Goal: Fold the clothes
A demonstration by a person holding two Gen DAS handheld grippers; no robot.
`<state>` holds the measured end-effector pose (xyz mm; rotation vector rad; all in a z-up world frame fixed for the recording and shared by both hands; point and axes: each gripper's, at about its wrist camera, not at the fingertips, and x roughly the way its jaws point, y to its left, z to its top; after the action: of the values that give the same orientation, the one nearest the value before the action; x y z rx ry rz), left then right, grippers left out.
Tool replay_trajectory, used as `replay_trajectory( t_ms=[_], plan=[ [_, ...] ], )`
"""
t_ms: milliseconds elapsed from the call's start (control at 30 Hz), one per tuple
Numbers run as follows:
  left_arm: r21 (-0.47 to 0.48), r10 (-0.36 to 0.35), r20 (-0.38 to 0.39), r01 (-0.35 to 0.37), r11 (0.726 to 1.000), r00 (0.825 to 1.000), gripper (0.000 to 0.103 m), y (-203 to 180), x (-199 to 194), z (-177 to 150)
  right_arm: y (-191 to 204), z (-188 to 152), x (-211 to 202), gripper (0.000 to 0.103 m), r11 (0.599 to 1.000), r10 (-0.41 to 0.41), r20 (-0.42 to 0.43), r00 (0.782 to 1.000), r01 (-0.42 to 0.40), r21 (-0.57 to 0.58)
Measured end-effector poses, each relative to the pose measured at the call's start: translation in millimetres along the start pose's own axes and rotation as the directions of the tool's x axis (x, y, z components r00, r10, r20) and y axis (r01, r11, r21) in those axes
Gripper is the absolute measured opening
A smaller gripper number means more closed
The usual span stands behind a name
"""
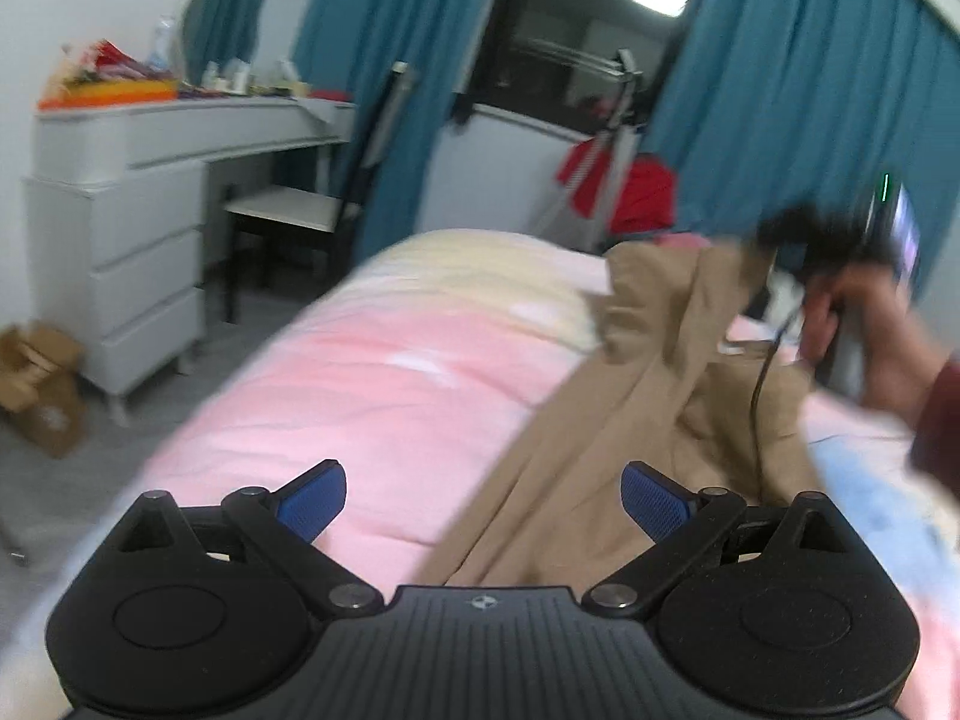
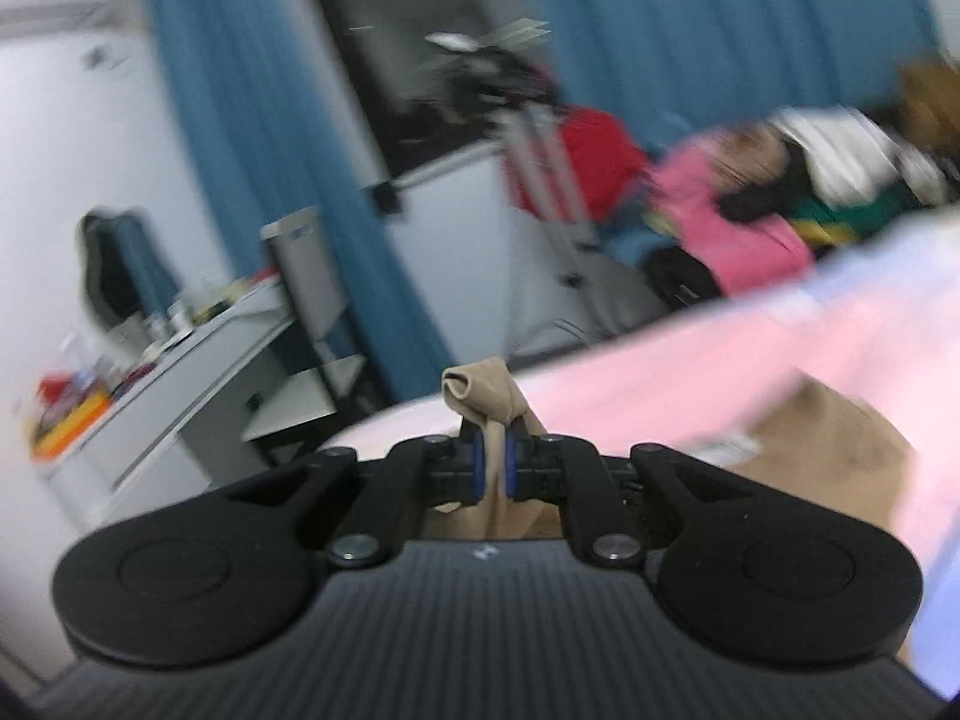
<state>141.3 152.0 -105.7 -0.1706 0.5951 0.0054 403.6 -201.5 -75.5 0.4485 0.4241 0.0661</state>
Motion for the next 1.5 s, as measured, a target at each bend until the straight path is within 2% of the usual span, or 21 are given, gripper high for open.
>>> replay_trajectory(
  t_ms=[200,267,333,400,467,567,667,800,867,900,1000,1100,1233,1367,1500],
  plan=[
    [0.010,-0.067,-0.024,0.067,0.998,0.997,0.099,-15.3,9.6,-4.8,-86.5,-43.2,13.3,0.016,0.967,-0.067,-0.112,0.991,0.092,0.237],
    [0.013,-0.089,-0.032,0.089,0.996,0.996,0.099,-20.4,12.8,-6.4,-85.2,-53.0,12.4,0.035,0.961,-0.065,-0.122,0.990,0.095,0.259],
    [0.017,-0.105,-0.040,0.106,0.994,0.994,0.099,-23.7,16.7,-7.4,-76.6,-59.4,-1.2,0.061,0.967,-0.082,-0.085,0.993,0.100,0.236],
    [0.021,-0.095,-0.044,0.096,0.995,0.994,0.099,-21.1,19.8,-7.6,-66.8,-66.6,-16.6,0.067,0.971,-0.107,-0.043,0.993,0.114,0.212],
    [0.015,-0.091,-0.044,0.091,0.996,0.995,0.099,-16.3,20.1,-6.8,-56.3,-71.2,-26.9,0.067,0.973,-0.151,-0.015,0.988,0.151,0.176],
    [0.008,-0.079,-0.047,0.080,0.997,0.996,0.099,-14.5,17.1,-5.7,-27.4,-90.2,-37.0,0.067,0.982,-0.165,-0.043,0.985,0.168,0.087],
    [0.017,-0.056,-0.040,0.057,0.998,0.998,0.099,-13.5,10.8,-5.2,1.1,-110.1,-31.8,0.067,0.983,-0.182,-0.099,0.978,0.182,-0.004],
    [0.039,-0.046,-0.036,0.047,0.998,0.998,0.099,-12.7,5.7,-6.7,22.1,-127.8,-10.5,0.063,0.981,-0.194,-0.129,0.972,0.191,-0.040],
    [0.047,-0.051,-0.040,0.053,0.997,0.998,0.099,-13.8,4.8,-7.4,25.2,-129.3,-5.3,0.035,0.973,-0.230,-0.132,0.964,0.226,-0.046],
    [0.051,-0.055,-0.043,0.058,0.997,0.998,0.099,-14.4,4.8,-7.6,25.6,-128.5,-9.0,0.013,0.970,-0.242,-0.118,0.963,0.238,-0.046],
    [0.056,-0.077,-0.046,0.080,0.995,0.996,0.099,-15.4,4.4,-7.8,23.7,-124.0,-31.1,0.008,0.967,-0.254,-0.041,0.966,0.251,-0.049],
    [0.054,-0.103,-0.049,0.106,0.993,0.993,0.099,-15.1,4.1,-8.3,9.7,-118.9,-50.2,0.008,0.955,-0.292,0.021,0.956,0.292,-0.047],
    [0.048,-0.129,-0.060,0.132,0.990,0.990,0.099,-15.4,6.5,-9.5,-25.8,-125.6,-46.4,0.008,0.948,-0.318,-0.063,0.946,0.319,0.005],
    [0.077,-0.129,-0.067,0.134,0.988,0.989,0.099,-21.4,7.6,-11.3,-39.7,-121.7,-80.3,0.010,0.969,-0.234,-0.066,0.970,0.238,0.067],
    [0.091,-0.127,-0.076,0.134,0.987,0.989,0.099,-26.8,9.2,-13.6,-32.2,-126.2,-150.7,0.010,0.983,-0.181,-0.049,0.982,0.181,-0.006]
  ],
)
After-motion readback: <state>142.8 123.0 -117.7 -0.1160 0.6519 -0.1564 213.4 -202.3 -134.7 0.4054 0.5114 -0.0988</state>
